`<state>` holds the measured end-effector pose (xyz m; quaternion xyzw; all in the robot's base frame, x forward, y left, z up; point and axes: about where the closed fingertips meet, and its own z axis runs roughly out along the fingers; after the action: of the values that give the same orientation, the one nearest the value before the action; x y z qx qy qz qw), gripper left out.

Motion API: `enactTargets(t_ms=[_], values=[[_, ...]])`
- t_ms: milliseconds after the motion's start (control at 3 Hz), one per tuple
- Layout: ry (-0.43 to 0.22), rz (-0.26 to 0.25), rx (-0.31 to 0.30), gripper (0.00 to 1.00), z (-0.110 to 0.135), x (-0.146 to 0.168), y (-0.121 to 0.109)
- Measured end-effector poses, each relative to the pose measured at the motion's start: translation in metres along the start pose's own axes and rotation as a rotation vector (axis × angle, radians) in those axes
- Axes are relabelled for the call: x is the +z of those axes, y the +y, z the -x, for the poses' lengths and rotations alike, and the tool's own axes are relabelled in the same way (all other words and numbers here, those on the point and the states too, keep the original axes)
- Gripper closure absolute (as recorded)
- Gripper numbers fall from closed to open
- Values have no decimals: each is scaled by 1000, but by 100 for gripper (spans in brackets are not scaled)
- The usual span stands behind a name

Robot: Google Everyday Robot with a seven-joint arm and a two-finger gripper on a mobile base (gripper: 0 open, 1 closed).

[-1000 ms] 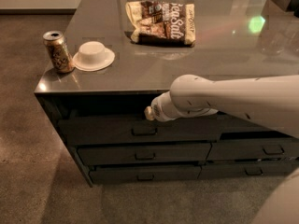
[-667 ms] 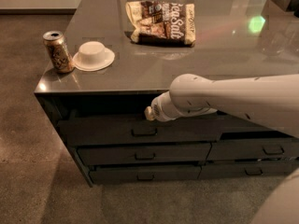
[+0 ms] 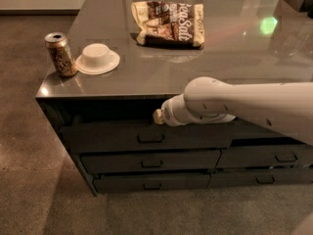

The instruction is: Open top drawer

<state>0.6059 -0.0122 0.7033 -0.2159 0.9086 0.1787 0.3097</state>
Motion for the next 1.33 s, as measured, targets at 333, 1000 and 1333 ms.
enactTargets(t_ms=[333,1000,1333], values=[[-40,14,61,100,4,-1,-5],[-46,13,132,100,2,23,-17],[-24,11,130,100,-2,28,-17]])
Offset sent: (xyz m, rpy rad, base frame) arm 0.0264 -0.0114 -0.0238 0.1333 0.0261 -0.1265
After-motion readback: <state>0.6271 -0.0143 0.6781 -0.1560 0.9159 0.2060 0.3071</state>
